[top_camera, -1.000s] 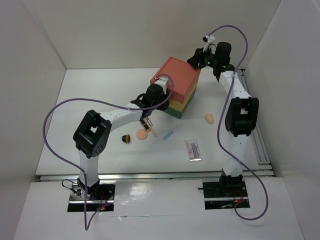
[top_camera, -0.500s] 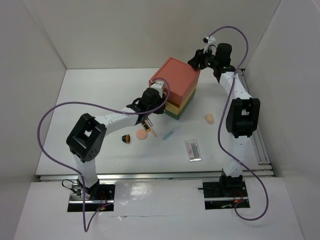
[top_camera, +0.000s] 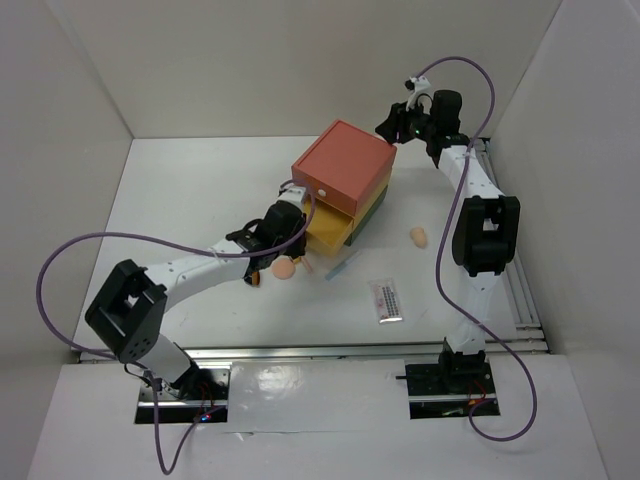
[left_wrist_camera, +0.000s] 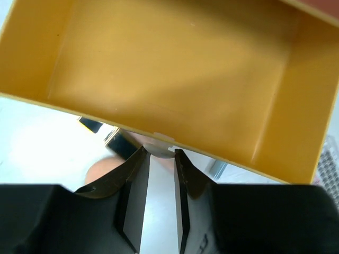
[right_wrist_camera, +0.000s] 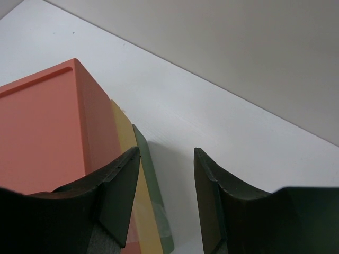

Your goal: Organize the makeup

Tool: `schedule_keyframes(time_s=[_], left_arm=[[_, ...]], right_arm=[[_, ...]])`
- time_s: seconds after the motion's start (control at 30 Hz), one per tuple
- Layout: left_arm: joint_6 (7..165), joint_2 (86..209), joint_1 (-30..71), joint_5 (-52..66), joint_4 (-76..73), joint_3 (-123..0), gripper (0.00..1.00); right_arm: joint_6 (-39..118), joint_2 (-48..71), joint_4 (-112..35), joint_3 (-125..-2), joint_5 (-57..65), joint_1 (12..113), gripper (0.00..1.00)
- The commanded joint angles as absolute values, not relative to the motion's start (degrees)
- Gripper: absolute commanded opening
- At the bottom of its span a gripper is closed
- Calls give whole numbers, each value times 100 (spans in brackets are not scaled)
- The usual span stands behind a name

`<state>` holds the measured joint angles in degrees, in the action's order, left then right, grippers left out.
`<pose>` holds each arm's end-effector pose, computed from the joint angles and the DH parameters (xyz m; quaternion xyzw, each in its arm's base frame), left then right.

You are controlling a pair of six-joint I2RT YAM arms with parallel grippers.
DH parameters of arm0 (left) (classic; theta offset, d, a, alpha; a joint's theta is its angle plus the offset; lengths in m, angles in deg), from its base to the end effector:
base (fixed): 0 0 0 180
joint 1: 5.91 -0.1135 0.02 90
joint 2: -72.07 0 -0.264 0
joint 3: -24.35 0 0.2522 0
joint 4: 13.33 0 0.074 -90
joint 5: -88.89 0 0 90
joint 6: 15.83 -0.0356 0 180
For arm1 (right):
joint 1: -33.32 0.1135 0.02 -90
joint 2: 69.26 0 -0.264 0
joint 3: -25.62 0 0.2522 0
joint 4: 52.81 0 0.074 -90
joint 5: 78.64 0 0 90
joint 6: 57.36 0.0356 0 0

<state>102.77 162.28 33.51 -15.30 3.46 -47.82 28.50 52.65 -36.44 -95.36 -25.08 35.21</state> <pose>0.2758 -0.2154 0.2374 0.0260 0.8810 -0.1663 0.4421 0.5087 0.0379 0.3030 -0.2253 0.7542 0.2407 0.5678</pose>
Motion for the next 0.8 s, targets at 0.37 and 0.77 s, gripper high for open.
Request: schedule_keyframes(time_s=[0.37,0.77], left_arm=[[10212,15881,3479,-1464,650,-4644,43],[10712,14731,3531,-1579,1973,-4426,76]], right_arm=[[2702,4966,-2955,-9563,-2064,3535,55],[3219,3403,-2307,-9291,343,3315,100]])
